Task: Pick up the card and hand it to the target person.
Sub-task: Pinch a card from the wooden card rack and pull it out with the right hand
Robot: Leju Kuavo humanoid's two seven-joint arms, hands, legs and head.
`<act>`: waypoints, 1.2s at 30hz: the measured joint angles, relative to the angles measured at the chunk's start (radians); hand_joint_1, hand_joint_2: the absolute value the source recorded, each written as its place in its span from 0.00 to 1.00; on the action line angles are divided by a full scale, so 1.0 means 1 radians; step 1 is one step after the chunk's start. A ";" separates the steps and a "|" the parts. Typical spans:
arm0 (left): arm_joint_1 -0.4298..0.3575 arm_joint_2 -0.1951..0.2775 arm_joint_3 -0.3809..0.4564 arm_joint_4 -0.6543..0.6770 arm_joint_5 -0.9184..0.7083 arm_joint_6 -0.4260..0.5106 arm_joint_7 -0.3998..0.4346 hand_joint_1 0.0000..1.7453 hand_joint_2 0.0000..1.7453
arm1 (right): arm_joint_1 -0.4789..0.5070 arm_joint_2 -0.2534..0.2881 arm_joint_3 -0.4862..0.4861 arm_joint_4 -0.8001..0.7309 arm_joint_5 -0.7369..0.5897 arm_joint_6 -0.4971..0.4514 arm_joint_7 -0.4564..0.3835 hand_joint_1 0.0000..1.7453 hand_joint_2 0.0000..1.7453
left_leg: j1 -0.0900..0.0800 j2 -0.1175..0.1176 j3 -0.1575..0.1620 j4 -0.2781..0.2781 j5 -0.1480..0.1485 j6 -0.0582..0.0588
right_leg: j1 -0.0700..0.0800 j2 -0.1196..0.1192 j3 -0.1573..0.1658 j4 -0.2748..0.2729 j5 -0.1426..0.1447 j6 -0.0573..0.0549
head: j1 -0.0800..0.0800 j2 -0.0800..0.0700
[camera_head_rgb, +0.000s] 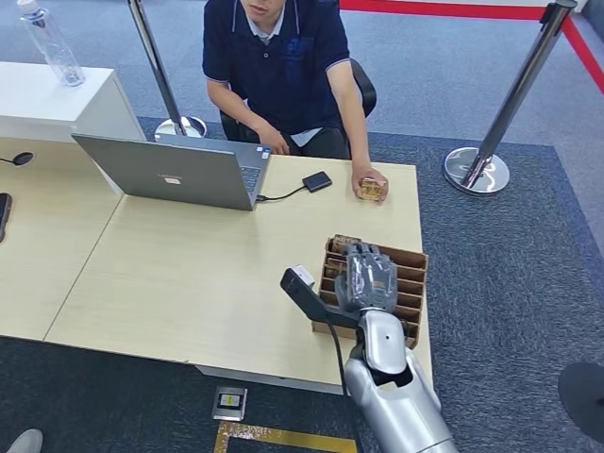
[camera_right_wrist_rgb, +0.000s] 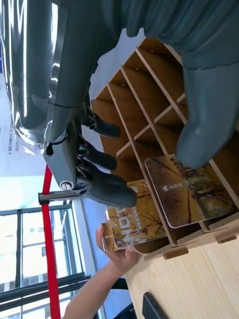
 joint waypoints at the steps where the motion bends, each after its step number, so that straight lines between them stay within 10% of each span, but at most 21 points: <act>1: 0.000 0.000 0.000 0.000 0.000 0.000 0.000 0.00 0.00 | -0.001 0.002 -0.001 0.005 -0.001 0.000 0.000 0.41 1.00 | 0.000 0.000 0.000 0.000 0.000 0.000 | 0.000 0.000 0.000 0.000 0.000 0.000 | 0.000 0.000; 25: 0.000 0.000 0.000 0.001 -0.004 0.000 0.002 0.00 0.00 | -0.046 0.019 -0.032 0.112 0.000 -0.034 0.001 0.43 1.00 | 0.000 0.000 0.000 0.000 0.000 0.000 | 0.000 0.000 0.000 0.000 0.000 0.000 | 0.000 0.000; 36: 0.000 0.000 0.000 0.001 -0.002 0.000 0.002 0.00 0.00 | -0.052 0.019 -0.038 0.118 0.006 -0.038 -0.005 0.98 1.00 | 0.000 0.000 0.000 0.000 0.000 0.000 | 0.000 0.000 0.000 0.000 0.000 0.000 | 0.000 0.000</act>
